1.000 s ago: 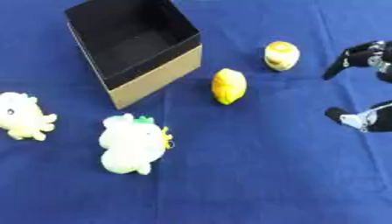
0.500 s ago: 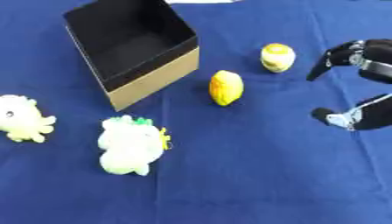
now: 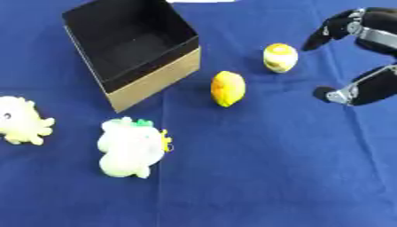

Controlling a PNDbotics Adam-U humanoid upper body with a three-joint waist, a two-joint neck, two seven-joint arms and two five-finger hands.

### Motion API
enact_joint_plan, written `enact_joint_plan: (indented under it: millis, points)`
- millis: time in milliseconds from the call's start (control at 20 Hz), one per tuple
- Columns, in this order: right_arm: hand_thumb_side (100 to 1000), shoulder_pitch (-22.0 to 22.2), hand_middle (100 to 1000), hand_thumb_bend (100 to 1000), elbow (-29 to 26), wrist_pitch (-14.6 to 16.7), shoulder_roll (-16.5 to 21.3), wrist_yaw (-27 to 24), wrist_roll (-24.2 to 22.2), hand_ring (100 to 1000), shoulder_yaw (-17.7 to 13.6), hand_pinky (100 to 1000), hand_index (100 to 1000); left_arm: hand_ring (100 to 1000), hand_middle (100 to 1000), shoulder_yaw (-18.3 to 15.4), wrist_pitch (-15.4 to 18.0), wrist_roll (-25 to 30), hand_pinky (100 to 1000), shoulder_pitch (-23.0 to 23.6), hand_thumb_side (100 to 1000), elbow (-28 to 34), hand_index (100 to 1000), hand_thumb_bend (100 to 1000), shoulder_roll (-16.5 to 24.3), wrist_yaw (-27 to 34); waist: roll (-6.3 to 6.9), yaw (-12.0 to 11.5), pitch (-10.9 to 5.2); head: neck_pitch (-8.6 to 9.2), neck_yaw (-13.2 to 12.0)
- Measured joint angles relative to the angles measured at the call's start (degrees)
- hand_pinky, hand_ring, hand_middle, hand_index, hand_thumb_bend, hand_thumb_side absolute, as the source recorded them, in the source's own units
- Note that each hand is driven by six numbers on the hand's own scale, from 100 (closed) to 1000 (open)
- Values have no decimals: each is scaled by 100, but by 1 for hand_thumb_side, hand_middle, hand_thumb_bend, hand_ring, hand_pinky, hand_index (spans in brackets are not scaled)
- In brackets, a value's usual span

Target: Pick up objects on the table and place them in the box.

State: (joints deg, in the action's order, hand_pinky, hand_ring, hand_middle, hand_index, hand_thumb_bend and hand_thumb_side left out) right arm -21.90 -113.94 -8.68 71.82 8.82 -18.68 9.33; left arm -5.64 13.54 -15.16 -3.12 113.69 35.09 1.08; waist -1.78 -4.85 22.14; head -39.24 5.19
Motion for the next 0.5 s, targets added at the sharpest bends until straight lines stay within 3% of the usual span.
enact_joint_plan:
  millis: [500]
  points:
    - [100, -869, 704, 355, 564, -257, -400, 92, -179, 808, 166, 834, 785, 627, 624, 17, -32, 36, 748, -45, 537, 0, 815, 272, -55, 24, -36, -214, 108, 73, 159]
